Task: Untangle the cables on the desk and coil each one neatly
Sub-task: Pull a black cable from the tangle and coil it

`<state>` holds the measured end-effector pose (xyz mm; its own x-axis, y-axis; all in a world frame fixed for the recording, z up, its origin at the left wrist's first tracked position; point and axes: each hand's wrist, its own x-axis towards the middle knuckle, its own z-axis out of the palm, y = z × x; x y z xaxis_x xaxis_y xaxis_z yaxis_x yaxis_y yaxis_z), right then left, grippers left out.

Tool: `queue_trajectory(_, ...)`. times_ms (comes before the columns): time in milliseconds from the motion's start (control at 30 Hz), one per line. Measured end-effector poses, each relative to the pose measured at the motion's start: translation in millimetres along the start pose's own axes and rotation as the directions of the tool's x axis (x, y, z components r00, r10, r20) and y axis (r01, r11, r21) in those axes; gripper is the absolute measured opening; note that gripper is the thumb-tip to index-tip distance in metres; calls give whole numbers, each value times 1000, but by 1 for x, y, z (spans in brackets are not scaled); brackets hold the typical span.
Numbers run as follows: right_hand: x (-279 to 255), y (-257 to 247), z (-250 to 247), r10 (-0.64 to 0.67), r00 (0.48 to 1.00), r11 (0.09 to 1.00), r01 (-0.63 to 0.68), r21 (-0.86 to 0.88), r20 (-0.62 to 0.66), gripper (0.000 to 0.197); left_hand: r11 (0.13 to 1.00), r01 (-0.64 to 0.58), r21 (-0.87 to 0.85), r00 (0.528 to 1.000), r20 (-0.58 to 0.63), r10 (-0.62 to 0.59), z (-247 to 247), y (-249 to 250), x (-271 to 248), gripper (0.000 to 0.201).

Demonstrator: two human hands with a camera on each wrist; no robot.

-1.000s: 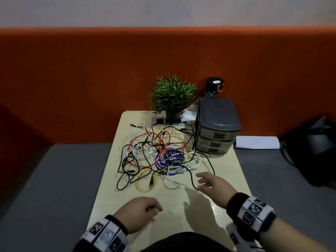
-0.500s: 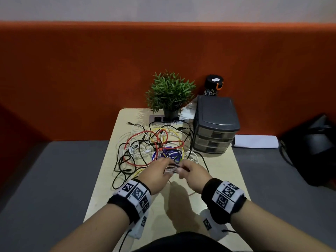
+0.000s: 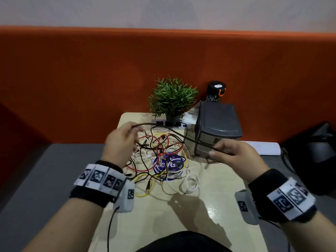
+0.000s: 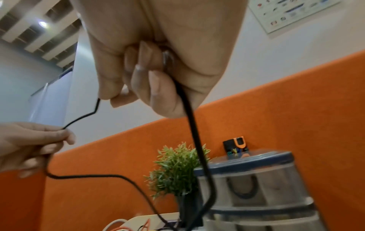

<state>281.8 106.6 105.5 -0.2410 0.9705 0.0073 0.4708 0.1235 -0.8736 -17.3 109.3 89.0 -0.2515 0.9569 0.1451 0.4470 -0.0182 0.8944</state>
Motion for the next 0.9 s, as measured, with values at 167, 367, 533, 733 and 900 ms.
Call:
queue_trajectory(167,-1,15,-25,13,993,1000,-14,-12,-120,12,989,132,-71,972,-185,-143,-42,-23,26,23)
queue_trajectory(367,2,31,-34,47,971,999,-43,23,-236,18,969,243,42,958,-165,-234,-66,-47,40,17)
queue_trajectory(533,3,25,-21,-30,968,979,79,189,-251,45,767,249,591,694,443,-567,-43,-58,37,26)
queue_trajectory(733,14,10,-1,-408,879,830,244,-502,-247,43,863,-112,492,826,529,-195,-23,-2,3,43)
queue_trajectory(900,13,-10,14,-377,923,909,353,-222,-76,43,909,-286,304,861,497,105,1,36,-3,49)
